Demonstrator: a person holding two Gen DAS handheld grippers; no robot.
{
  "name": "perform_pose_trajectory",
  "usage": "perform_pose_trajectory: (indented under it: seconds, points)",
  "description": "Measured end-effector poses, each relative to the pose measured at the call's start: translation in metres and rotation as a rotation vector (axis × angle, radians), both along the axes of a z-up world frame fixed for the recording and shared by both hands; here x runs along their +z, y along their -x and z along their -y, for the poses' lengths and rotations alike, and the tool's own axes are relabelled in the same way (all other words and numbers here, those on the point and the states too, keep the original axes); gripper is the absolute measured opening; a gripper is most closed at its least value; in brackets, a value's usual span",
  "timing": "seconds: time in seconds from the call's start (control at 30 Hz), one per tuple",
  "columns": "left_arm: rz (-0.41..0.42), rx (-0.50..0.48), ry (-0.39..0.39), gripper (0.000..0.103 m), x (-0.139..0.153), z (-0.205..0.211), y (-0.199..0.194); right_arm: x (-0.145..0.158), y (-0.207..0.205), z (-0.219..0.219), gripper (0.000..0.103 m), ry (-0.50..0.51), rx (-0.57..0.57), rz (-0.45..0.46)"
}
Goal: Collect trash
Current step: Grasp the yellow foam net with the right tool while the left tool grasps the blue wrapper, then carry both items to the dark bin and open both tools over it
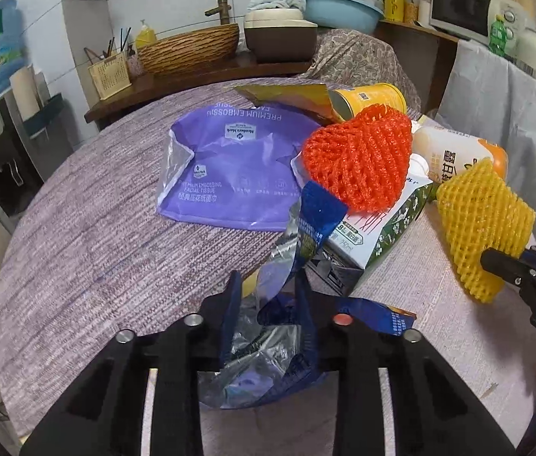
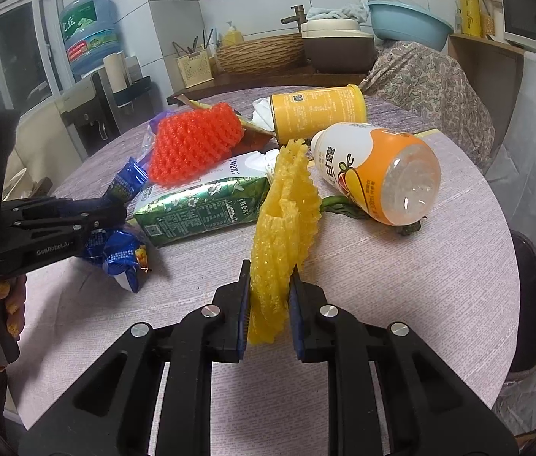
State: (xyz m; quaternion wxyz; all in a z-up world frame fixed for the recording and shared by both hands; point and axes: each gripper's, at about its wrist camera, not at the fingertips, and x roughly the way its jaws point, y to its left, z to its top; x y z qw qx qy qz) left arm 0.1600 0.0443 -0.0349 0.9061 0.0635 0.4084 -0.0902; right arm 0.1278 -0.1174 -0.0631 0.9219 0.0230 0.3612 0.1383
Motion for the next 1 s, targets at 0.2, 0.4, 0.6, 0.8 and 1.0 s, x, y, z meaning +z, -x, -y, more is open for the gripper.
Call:
perform_pose_trajectory:
  seconds: [0.2, 0.4, 0.6, 0.8, 1.0]
  points:
    - [0.022, 0.046, 0.068, 0.005, -0.001, -0.013, 0.017, -0.001, 0.011, 0.002, 0.018, -0.001, 0.017, 0.005]
    - [0.072, 0.068, 0.079, 0.003, 0.006, -0.016, 0.041, 0.0, 0.029, 0.0, 0.018, 0.004, 0.042, 0.039]
    - [0.133, 0.067, 0.109, 0.002, 0.021, -0.012, 0.062, 0.008, 0.043, 0.005, 0.018, -0.014, 0.061, 0.071]
    - [0.19, 0.054, 0.187, 0.002, 0.042, -0.006, 0.082, 0.012, 0.059, 0.018, 0.018, -0.047, 0.078, 0.078]
    - [0.243, -0.011, 0.211, 0.002, 0.062, 0.016, 0.097, 0.025, 0.077, 0.034, 0.018, -0.075, 0.09, 0.105]
